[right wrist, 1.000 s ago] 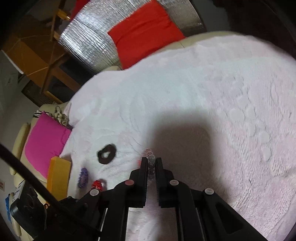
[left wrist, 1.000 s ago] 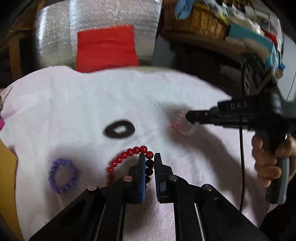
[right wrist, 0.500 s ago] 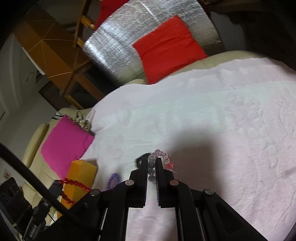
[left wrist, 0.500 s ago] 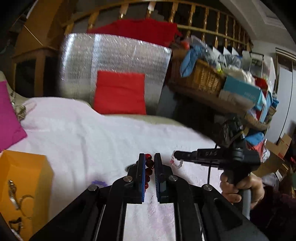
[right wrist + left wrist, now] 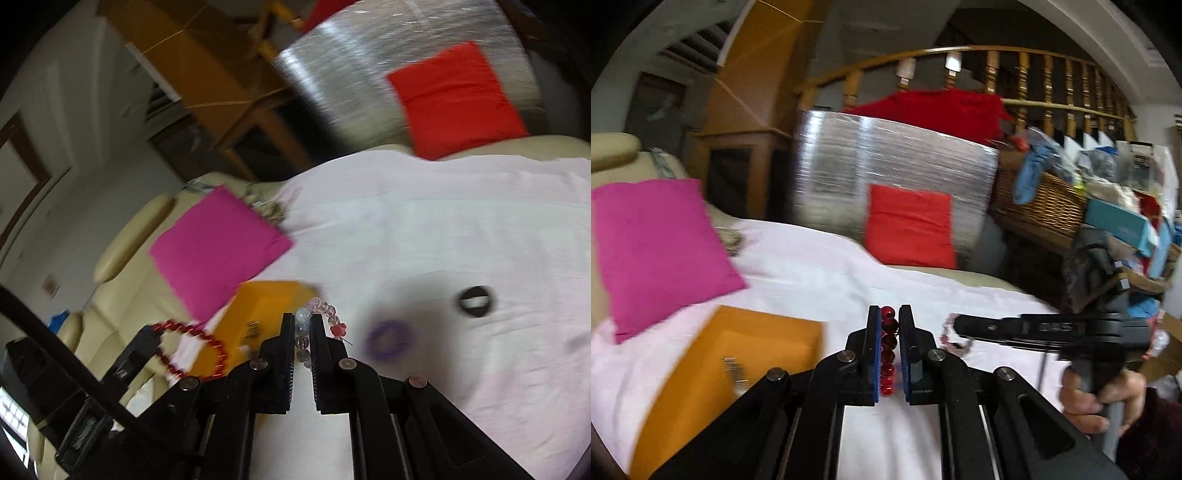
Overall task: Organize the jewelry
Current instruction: 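Carry red and clear bracelets into the orange box and open both tools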
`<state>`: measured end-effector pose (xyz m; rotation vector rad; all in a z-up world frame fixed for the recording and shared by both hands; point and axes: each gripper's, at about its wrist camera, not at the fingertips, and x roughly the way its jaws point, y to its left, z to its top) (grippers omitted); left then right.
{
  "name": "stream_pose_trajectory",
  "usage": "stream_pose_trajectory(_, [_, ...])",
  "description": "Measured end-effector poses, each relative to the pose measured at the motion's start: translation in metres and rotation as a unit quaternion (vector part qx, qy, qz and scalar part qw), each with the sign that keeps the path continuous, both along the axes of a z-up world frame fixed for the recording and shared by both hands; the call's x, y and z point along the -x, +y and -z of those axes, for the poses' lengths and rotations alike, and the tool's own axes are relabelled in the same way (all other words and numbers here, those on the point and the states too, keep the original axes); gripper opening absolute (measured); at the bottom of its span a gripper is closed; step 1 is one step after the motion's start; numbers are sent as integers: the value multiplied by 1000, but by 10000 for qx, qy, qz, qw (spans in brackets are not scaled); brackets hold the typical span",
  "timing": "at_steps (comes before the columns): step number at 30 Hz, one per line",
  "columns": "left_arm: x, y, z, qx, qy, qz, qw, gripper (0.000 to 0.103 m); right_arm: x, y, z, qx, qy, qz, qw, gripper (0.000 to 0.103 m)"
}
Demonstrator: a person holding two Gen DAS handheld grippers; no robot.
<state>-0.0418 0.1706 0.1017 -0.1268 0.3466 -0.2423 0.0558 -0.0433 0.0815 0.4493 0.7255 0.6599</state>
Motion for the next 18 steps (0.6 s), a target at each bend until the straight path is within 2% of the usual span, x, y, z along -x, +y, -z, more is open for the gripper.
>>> stream_pose_trajectory(5, [15, 64, 15, 136, 219, -861, 9959, 9, 20, 64, -5, -10, -42, -620, 9981, 9])
stream_pose_trajectory(9, [23, 116, 33, 327, 529, -1458, 9873, 9, 33, 112, 1, 46, 49, -1076, 9942, 9])
stream_pose_trajectory(12, [24, 143, 49, 552, 819, -1665, 9811, 9, 42, 140, 9, 148, 120, -1354, 9906, 9])
stream_pose_trajectory(18, [16, 156, 74, 733, 1321, -1789, 9722, 9, 47, 178, 36, 357, 375, -1600, 9858, 9])
